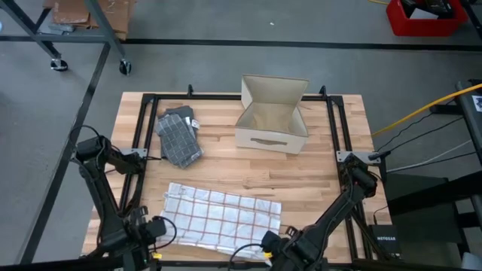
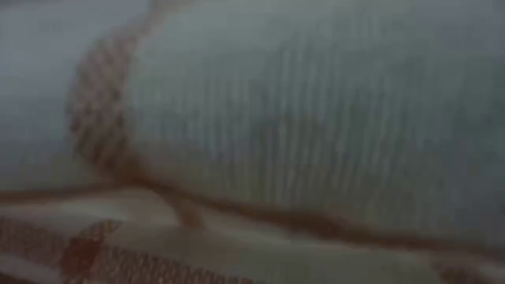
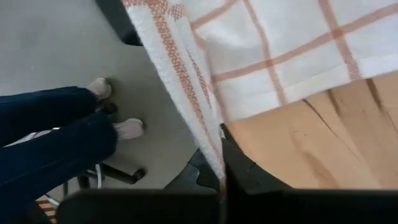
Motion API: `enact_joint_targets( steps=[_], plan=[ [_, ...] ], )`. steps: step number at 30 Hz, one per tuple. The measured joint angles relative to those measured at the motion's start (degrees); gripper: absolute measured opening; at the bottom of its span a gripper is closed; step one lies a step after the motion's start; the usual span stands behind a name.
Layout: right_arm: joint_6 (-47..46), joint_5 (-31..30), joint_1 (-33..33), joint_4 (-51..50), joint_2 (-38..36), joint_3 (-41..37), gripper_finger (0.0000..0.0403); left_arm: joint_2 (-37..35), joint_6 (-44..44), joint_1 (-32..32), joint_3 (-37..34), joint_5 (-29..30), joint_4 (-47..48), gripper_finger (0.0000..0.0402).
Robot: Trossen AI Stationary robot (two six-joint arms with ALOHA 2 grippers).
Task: Fold towel
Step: Fold the white towel
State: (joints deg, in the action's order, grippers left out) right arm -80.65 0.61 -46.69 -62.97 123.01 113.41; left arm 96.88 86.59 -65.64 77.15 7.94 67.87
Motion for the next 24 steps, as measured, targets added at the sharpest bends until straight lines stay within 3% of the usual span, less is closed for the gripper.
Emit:
enact_joint_targets(
  steps=[12,24],
  plan=[
    [1.17,-1.80,2.72,-2.29,0.02,-6.33,0.0001,0.00,0.20,3.01,-5.37,2.94,2.98,0.0000],
    [9.14,-2.96,6.98,-7.57,0.02,-6.41,0.0001,0.00,0.89,5.38,-9.82,3.42,3.26,0.0000]
  ],
)
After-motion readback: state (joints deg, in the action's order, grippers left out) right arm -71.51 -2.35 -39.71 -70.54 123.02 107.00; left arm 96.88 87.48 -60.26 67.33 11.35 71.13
